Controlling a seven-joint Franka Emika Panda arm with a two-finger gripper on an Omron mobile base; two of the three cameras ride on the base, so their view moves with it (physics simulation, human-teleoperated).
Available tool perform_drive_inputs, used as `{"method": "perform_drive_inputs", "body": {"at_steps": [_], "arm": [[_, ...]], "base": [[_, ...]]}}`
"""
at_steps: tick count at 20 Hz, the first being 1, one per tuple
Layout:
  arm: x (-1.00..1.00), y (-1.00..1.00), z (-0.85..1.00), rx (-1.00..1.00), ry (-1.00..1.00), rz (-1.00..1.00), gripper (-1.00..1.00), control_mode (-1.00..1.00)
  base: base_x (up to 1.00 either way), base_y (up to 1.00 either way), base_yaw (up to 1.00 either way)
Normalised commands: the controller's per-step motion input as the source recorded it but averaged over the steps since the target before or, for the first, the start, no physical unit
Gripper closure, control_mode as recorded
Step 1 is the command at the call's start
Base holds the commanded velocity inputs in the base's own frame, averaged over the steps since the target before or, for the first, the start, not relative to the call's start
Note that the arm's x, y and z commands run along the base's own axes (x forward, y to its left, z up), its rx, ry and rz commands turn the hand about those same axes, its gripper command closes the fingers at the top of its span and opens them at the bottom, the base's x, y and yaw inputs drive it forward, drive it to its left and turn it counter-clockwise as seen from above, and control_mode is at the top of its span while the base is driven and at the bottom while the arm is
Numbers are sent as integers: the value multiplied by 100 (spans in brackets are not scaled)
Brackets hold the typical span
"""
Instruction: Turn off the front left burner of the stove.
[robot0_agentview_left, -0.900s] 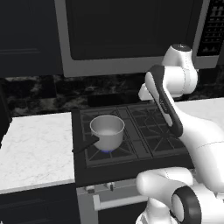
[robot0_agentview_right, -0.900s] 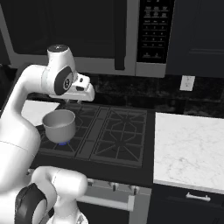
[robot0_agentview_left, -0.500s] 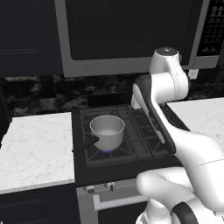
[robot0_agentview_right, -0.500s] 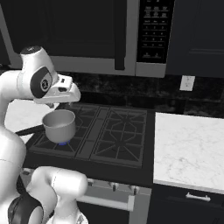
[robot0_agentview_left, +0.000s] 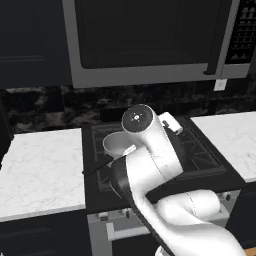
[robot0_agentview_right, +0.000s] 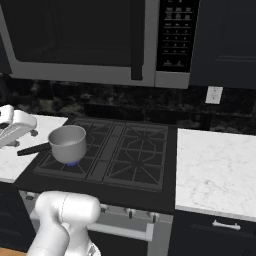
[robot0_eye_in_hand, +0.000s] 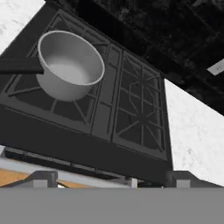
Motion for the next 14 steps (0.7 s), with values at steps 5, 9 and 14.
{"method": "perform_drive_inputs", "body": {"at_steps": [5,9,14], "arm": [[-100,100,-16,-54,-35,14,-100,-100],[-100,100,-50,-49,-13,19,-100,-100],[-90,54,-81,-15,4,11,-100,-100]], "base": [[0,0,0],[0,0,0],[0,0,0]]}}
